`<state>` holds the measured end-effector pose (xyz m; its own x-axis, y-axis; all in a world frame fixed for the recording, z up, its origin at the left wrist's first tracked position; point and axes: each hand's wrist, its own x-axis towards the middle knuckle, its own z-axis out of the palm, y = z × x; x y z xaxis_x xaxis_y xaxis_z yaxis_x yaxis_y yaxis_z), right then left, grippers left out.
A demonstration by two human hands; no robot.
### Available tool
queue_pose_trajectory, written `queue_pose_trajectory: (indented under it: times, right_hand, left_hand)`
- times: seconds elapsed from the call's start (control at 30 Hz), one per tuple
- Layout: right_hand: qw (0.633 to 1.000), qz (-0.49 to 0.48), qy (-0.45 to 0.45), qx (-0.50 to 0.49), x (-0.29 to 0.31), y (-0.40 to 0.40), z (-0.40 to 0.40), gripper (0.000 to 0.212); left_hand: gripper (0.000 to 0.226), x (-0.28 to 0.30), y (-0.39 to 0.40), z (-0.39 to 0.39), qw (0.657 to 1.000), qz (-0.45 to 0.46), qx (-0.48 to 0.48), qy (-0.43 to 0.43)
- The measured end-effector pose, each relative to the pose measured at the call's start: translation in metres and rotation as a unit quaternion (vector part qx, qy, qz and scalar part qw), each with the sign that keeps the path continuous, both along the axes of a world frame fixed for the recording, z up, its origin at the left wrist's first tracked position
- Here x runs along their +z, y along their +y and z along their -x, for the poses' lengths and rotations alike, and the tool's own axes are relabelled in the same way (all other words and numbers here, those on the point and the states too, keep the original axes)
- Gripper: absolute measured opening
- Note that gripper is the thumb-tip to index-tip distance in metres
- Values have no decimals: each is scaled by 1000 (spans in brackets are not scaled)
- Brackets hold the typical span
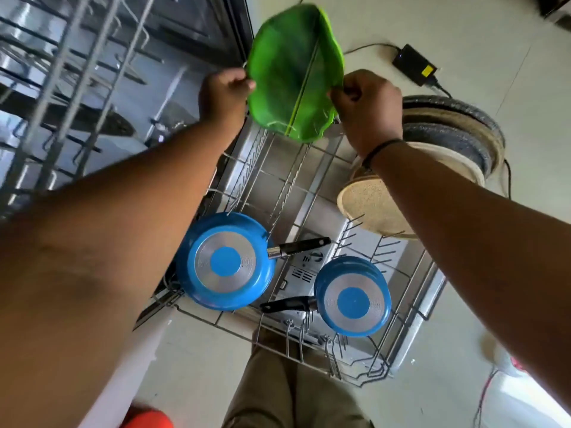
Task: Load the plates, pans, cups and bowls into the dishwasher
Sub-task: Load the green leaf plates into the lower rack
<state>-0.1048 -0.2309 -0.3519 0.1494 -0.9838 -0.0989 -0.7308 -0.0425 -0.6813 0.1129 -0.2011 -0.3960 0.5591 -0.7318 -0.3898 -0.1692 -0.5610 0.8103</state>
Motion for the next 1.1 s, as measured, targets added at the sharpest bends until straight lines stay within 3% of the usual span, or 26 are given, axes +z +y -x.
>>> queue_pose_trajectory:
  times: [0.37,0.8,1.1]
  right_hand:
    - [1000,-5,-21,-2,-21,3,1,21]
    - [993,-103,54,36,-54,25,-3,19]
    - [989,-145,23,13,-54,37,-3,30]
  left_hand:
    - [31,-13,-7,-3,1000,18,-21,-15]
    - [33,-35,17,-3,996,-46,-78,-25]
    - [37,-41,44,3,988,-86,-97,-83]
